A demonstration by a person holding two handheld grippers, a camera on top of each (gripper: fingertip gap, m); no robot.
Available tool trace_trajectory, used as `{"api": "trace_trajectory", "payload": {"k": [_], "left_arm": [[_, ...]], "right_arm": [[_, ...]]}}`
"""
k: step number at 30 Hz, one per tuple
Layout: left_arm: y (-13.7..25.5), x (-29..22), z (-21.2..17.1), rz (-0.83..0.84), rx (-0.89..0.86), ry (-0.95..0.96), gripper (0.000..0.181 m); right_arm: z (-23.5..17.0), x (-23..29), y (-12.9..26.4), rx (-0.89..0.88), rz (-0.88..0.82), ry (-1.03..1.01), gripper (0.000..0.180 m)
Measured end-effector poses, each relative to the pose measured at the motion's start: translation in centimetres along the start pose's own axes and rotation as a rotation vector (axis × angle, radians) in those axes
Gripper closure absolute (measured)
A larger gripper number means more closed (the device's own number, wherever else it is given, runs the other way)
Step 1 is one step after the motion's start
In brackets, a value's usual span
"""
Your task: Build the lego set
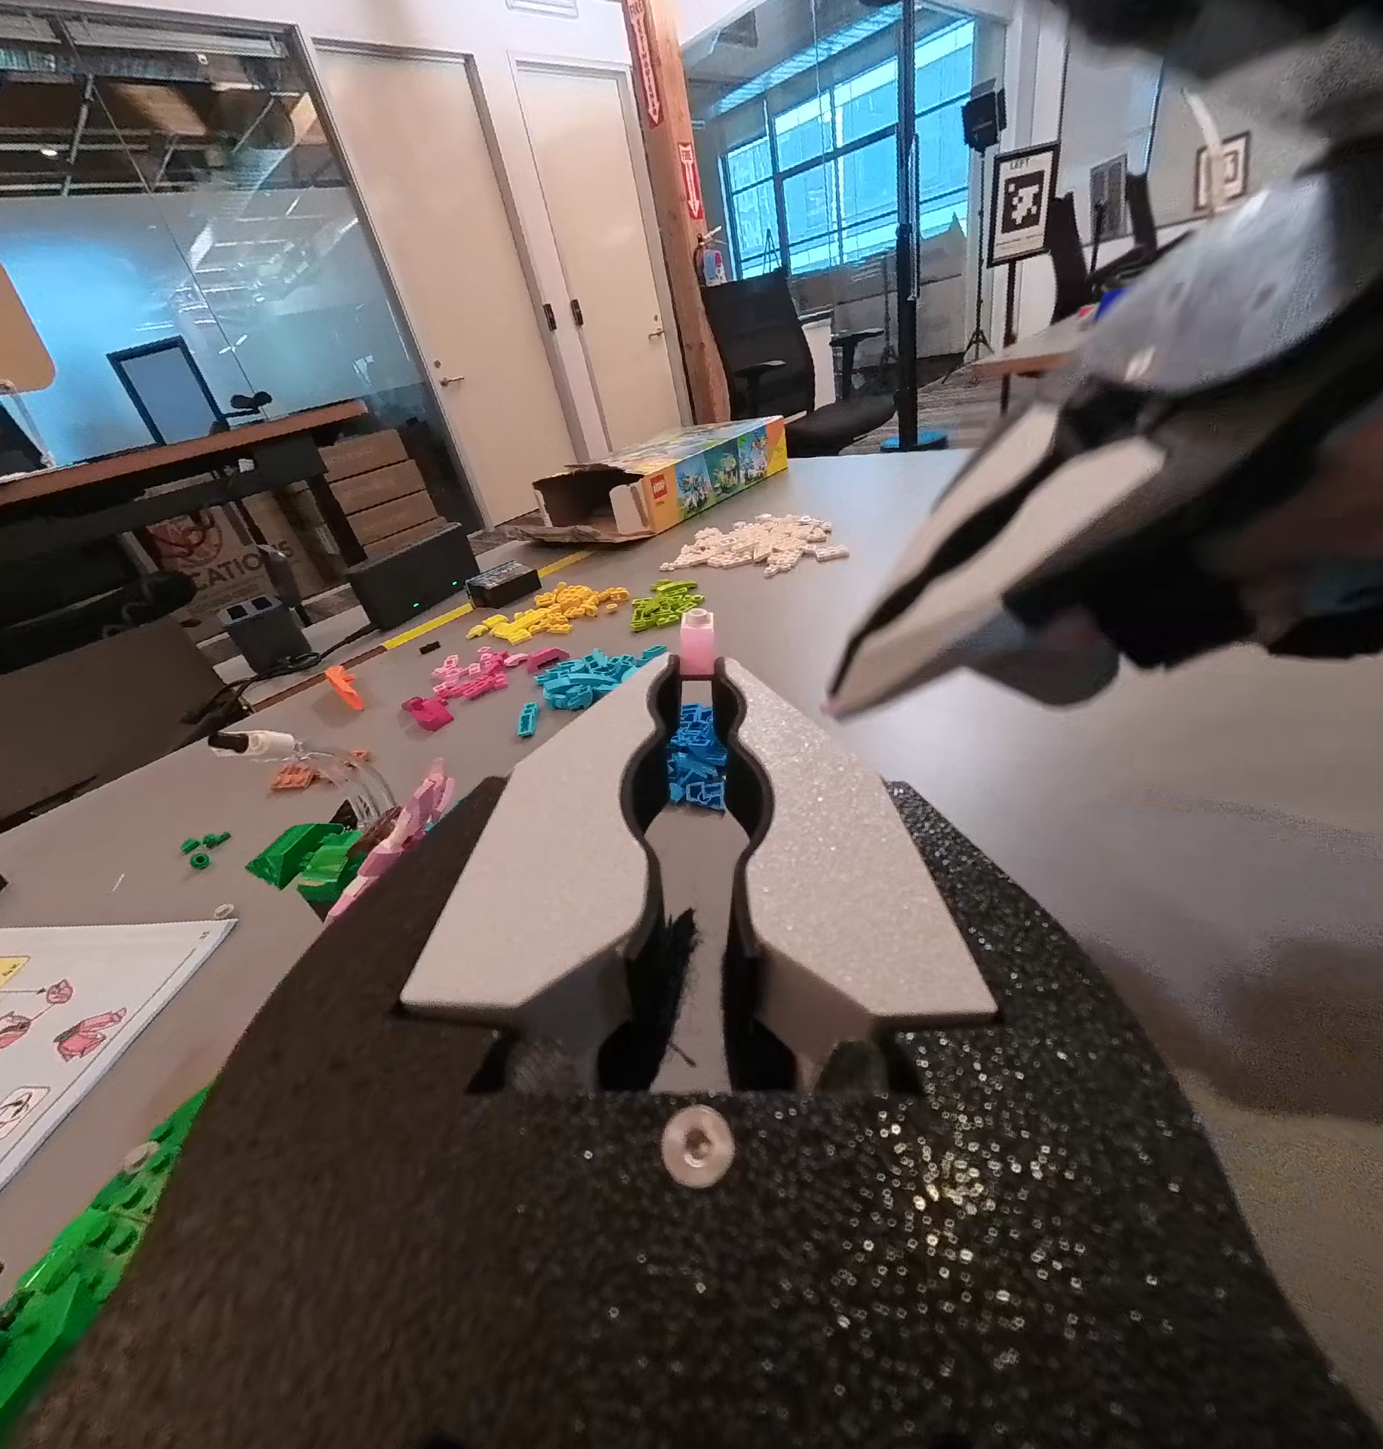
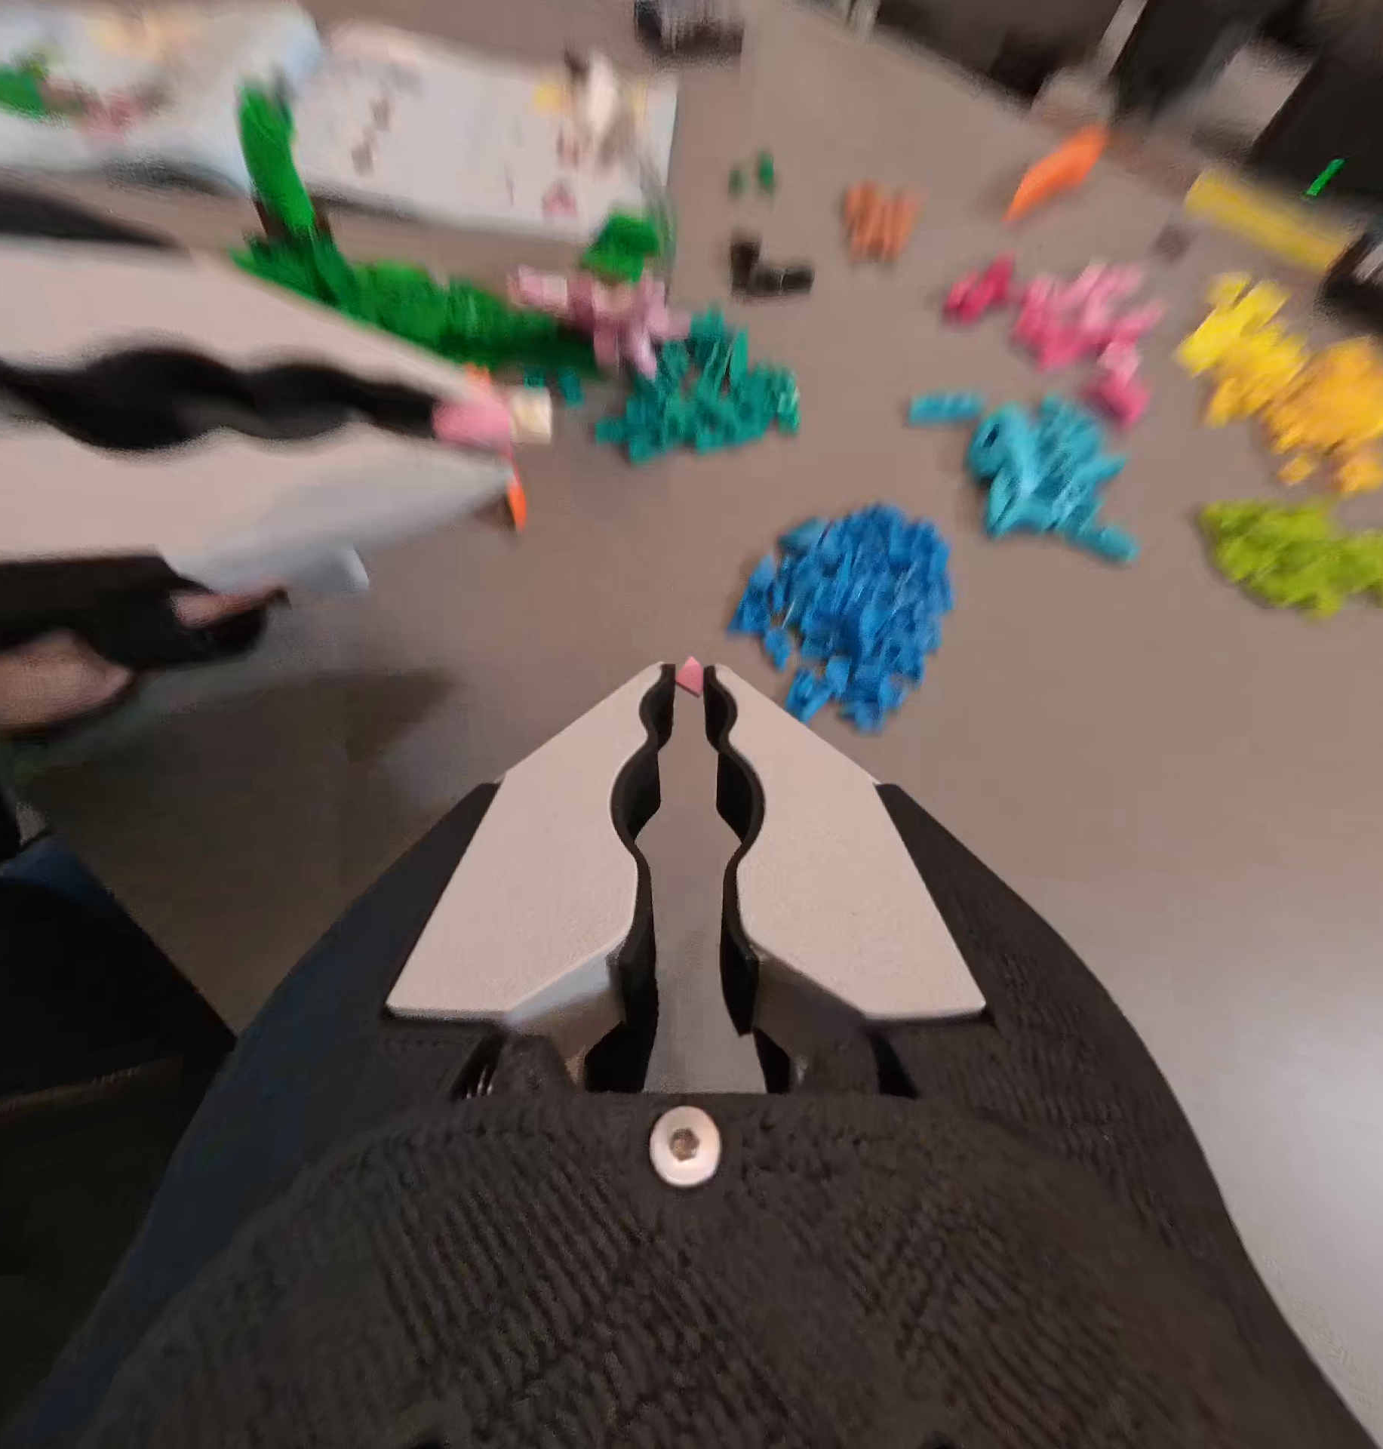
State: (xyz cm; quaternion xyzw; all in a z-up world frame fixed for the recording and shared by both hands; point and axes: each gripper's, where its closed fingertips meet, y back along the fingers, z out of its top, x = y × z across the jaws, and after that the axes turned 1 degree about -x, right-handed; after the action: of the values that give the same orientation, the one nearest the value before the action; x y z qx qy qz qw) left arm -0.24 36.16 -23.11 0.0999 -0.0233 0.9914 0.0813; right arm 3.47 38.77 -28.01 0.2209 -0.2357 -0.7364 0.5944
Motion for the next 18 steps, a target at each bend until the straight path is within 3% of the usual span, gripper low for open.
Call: {"api": "trace_trajectory", "payload": {"k": [1, 5, 18], "left_arm": [[0.0, 0.0, 0.0, -0.001, 0.000, -0.003, 0.176], [0.0, -0.1, 0.0, -0.003, -0.001, -0.005, 0.176], [-0.1, -0.5, 0.0, -0.026, -0.002, -0.007, 0.175]], "right_arm": [[-1.3, 0.1, -0.7, 0.032, 0.011, -0.015, 0.174], [-4.2, 0.2, -2.0, 0.084, 0.008, -0.028, 0.174], [-4.4, 0.5, -1.9, 0.077, 0.086, -0.043, 0.163]]}}
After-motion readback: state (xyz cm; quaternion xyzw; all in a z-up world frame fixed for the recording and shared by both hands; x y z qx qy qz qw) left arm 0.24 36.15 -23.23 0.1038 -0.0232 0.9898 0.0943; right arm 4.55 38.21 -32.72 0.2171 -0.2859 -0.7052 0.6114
